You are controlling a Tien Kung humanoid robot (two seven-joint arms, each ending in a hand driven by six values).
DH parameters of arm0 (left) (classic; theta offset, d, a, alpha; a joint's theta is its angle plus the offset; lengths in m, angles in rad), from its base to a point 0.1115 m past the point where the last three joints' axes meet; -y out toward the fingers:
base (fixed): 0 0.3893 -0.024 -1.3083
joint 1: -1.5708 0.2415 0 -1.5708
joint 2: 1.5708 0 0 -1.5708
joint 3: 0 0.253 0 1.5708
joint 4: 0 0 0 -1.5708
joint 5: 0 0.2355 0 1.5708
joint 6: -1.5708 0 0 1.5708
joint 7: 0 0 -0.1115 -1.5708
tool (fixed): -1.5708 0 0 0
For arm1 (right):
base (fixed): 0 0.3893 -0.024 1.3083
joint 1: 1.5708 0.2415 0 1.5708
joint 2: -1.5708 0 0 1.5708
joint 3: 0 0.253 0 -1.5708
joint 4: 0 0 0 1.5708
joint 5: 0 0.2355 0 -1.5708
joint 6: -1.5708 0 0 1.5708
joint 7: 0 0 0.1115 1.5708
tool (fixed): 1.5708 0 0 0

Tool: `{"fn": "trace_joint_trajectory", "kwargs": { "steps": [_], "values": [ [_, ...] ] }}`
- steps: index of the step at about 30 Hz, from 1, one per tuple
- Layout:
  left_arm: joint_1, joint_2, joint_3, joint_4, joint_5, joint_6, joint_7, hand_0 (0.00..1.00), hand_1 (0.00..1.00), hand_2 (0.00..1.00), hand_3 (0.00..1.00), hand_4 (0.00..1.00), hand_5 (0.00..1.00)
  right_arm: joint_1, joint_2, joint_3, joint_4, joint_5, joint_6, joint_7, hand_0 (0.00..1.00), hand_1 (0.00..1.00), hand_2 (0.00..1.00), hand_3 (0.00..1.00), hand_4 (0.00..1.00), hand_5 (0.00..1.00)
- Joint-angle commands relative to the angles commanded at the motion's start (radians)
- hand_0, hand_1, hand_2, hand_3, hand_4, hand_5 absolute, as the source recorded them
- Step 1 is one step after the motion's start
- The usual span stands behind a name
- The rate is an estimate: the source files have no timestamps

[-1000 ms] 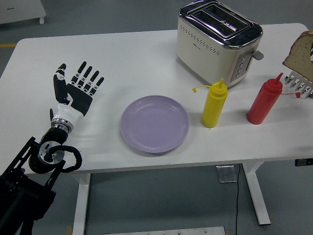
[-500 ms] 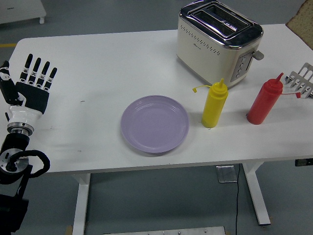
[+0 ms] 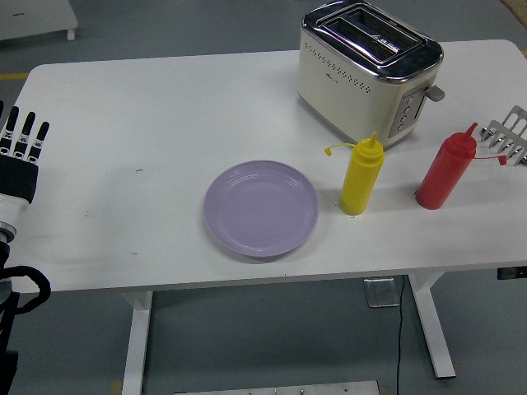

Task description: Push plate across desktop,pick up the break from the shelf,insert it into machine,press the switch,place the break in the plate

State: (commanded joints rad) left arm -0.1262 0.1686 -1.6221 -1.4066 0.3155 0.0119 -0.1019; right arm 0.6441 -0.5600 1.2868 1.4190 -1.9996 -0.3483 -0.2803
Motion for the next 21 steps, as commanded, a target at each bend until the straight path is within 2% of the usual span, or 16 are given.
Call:
{"fn": "trace_joint_trajectory", "kwargs": {
  "steps": [4, 5, 12, 21],
  "values": [
    [0.016, 0.012, -0.021, -0.013, 0.000, 0.000, 0.001, 0.832, 0.874, 0.930, 0.801, 0.654, 0.998, 0.057, 0.005, -0.035, -0.006, 0.032, 0.006, -0.007, 0.334, 0.345, 0.420, 0.487, 0.236, 0.002],
    [0.020, 0.015, -0.026, -0.014, 0.001, 0.000, 0.002, 0.832, 0.876, 0.930, 0.801, 0.654, 0.998, 0.071, 0.007, -0.044, -0.009, 0.039, 0.009, -0.009, 0.350, 0.344, 0.417, 0.484, 0.172, 0.002],
    [0.041, 0.024, -0.045, -0.022, -0.007, 0.001, 0.003, 0.831, 0.874, 0.931, 0.801, 0.653, 0.998, 0.172, 0.041, -0.113, -0.043, 0.117, 0.035, -0.051, 0.352, 0.343, 0.416, 0.484, 0.170, 0.002],
    [0.042, 0.023, -0.045, -0.023, -0.008, 0.003, 0.003, 0.831, 0.874, 0.930, 0.800, 0.652, 0.998, 0.295, 0.128, -0.231, -0.132, 0.144, 0.054, -0.094, 0.352, 0.342, 0.418, 0.485, 0.172, 0.002]
  ]
}}
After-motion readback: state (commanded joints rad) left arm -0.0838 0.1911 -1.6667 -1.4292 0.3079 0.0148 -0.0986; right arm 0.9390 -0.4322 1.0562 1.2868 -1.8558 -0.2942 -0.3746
